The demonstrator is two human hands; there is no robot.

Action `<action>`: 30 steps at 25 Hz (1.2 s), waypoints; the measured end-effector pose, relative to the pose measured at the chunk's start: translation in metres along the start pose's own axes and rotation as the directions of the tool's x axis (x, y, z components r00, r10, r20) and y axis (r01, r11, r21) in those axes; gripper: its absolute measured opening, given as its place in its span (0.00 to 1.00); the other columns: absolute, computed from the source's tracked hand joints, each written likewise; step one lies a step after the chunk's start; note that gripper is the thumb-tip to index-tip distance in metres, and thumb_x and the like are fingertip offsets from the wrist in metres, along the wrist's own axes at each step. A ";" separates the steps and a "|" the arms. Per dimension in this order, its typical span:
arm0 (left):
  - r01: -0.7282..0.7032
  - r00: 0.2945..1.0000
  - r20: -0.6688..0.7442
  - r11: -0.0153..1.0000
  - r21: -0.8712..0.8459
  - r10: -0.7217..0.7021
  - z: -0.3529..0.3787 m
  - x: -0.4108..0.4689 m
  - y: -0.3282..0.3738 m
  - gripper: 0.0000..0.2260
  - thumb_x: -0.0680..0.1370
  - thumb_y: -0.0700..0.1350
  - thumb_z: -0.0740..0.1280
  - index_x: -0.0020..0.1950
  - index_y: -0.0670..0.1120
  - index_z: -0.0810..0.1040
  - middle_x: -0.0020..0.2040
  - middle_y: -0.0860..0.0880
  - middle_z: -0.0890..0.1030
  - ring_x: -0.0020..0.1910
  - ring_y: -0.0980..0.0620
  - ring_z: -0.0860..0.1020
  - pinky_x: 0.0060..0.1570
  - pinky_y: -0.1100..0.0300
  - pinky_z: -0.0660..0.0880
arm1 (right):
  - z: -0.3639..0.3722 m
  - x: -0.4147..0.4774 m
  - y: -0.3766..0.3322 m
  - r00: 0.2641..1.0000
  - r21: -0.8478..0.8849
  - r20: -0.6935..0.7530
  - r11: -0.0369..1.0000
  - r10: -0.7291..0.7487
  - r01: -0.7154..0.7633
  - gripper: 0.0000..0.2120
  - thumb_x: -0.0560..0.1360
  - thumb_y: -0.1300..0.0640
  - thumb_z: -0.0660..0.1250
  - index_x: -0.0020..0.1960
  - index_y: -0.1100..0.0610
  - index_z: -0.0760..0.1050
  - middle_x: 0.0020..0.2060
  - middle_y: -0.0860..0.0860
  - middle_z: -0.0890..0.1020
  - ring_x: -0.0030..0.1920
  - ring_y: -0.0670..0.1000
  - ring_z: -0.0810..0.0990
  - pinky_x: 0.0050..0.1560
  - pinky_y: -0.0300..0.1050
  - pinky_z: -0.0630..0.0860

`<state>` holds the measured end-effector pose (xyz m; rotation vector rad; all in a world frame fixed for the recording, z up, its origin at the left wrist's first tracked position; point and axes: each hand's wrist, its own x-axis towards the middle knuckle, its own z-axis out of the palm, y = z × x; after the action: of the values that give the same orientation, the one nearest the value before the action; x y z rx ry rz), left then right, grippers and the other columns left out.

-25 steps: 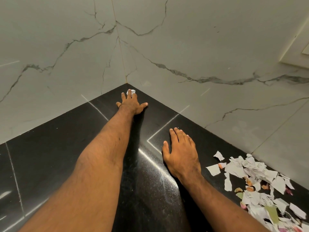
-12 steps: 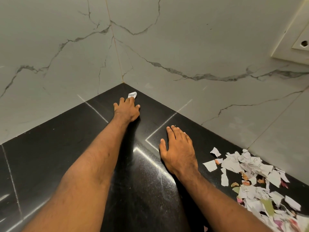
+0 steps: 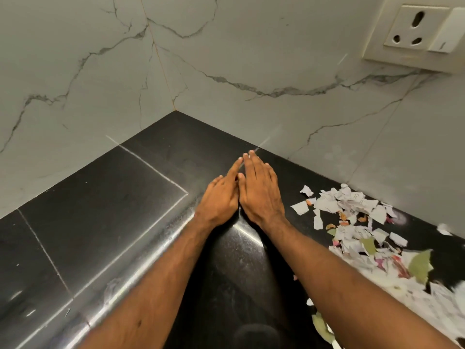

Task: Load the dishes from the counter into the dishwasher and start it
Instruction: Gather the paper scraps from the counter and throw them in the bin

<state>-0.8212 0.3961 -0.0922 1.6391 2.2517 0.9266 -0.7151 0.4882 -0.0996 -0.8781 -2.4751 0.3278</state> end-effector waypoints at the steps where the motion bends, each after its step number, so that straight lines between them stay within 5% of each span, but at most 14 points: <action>1: 0.040 0.998 -0.045 0.992 -0.117 -0.045 0.004 -0.015 0.014 0.25 0.88 0.50 0.52 0.83 0.61 0.46 0.74 0.54 0.74 0.69 0.55 0.76 0.73 0.51 0.68 | 0.000 -0.001 0.001 0.999 0.006 0.008 0.999 -0.043 0.043 0.26 0.88 0.48 0.48 0.83 0.55 0.60 0.83 0.51 0.61 0.82 0.50 0.57 0.82 0.54 0.54; 3: 0.167 0.967 -0.130 0.933 -0.318 -0.218 0.012 -0.040 0.033 0.25 0.87 0.46 0.53 0.82 0.62 0.50 0.74 0.52 0.75 0.68 0.55 0.77 0.69 0.52 0.73 | 0.001 -0.002 0.002 0.994 0.002 0.064 0.996 -0.086 0.086 0.27 0.87 0.45 0.48 0.82 0.53 0.63 0.82 0.50 0.63 0.82 0.49 0.58 0.82 0.54 0.52; 5: 0.222 0.937 -0.187 0.915 -0.336 -0.296 0.016 -0.054 0.039 0.26 0.85 0.41 0.55 0.82 0.58 0.55 0.77 0.51 0.71 0.72 0.58 0.71 0.73 0.50 0.70 | 0.004 -0.003 0.003 0.986 -0.038 0.161 0.998 -0.043 0.050 0.32 0.86 0.38 0.43 0.83 0.53 0.61 0.82 0.51 0.62 0.83 0.50 0.55 0.83 0.53 0.48; 9: 0.246 0.934 -0.221 0.954 -0.175 -0.281 0.019 -0.053 0.041 0.24 0.85 0.49 0.55 0.83 0.51 0.58 0.80 0.53 0.67 0.76 0.59 0.65 0.77 0.50 0.65 | 0.008 -0.003 0.006 0.970 -0.142 0.225 0.988 0.090 -0.059 0.41 0.82 0.32 0.33 0.85 0.56 0.52 0.84 0.53 0.54 0.84 0.51 0.47 0.83 0.56 0.43; 13: 0.240 0.960 -0.165 0.967 0.082 -0.224 0.026 -0.055 0.043 0.32 0.84 0.67 0.48 0.84 0.52 0.56 0.82 0.53 0.62 0.79 0.55 0.61 0.78 0.50 0.59 | 0.007 0.001 0.007 0.938 -0.272 0.330 0.962 0.103 -0.010 0.37 0.82 0.37 0.35 0.85 0.56 0.44 0.85 0.54 0.47 0.84 0.54 0.41 0.83 0.57 0.39; 16: 0.202 0.977 -0.111 0.964 0.172 -0.184 0.026 -0.050 0.038 0.30 0.84 0.68 0.44 0.83 0.56 0.56 0.84 0.54 0.55 0.80 0.55 0.58 0.78 0.48 0.56 | 0.003 -0.013 0.005 0.917 -0.319 0.260 0.923 0.301 -0.213 0.39 0.83 0.36 0.39 0.85 0.60 0.42 0.85 0.57 0.46 0.84 0.56 0.43 0.83 0.57 0.41; 19: 0.166 0.986 -0.069 0.954 0.248 -0.154 0.029 -0.052 0.036 0.25 0.85 0.66 0.44 0.80 0.64 0.60 0.82 0.56 0.60 0.81 0.54 0.57 0.77 0.45 0.58 | -0.010 -0.042 0.005 0.836 -0.305 0.157 0.831 0.526 -0.466 0.45 0.82 0.33 0.47 0.84 0.65 0.40 0.84 0.62 0.45 0.84 0.60 0.43 0.83 0.59 0.41; 22: 0.162 0.987 -0.056 0.927 0.337 -0.152 0.032 -0.051 0.034 0.22 0.86 0.61 0.47 0.80 0.62 0.62 0.82 0.55 0.61 0.82 0.52 0.55 0.76 0.47 0.57 | -0.027 -0.071 0.012 0.783 -0.250 0.107 0.779 0.613 -0.575 0.50 0.79 0.27 0.43 0.83 0.65 0.40 0.84 0.62 0.44 0.84 0.60 0.43 0.82 0.59 0.39; 28: 0.320 0.948 -0.108 0.884 0.341 -0.301 0.068 -0.078 0.082 0.24 0.87 0.54 0.48 0.83 0.49 0.60 0.83 0.49 0.59 0.83 0.48 0.54 0.81 0.49 0.53 | -0.047 -0.097 0.020 0.808 -0.257 0.216 0.831 0.548 -0.494 0.43 0.83 0.34 0.44 0.84 0.64 0.40 0.84 0.62 0.43 0.84 0.60 0.42 0.83 0.58 0.40; 30: 0.316 0.949 -0.120 0.886 0.339 -0.293 0.072 -0.090 0.098 0.23 0.88 0.53 0.47 0.83 0.49 0.60 0.83 0.49 0.60 0.83 0.49 0.54 0.81 0.49 0.54 | -0.059 -0.093 0.023 0.842 -0.270 0.222 0.861 0.491 -0.430 0.41 0.84 0.35 0.46 0.84 0.65 0.46 0.83 0.64 0.49 0.84 0.62 0.47 0.83 0.59 0.45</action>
<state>-0.6750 0.3584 -0.1076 1.3234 2.7464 0.5238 -0.6101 0.4496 -0.0924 -1.6366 -2.5571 0.3801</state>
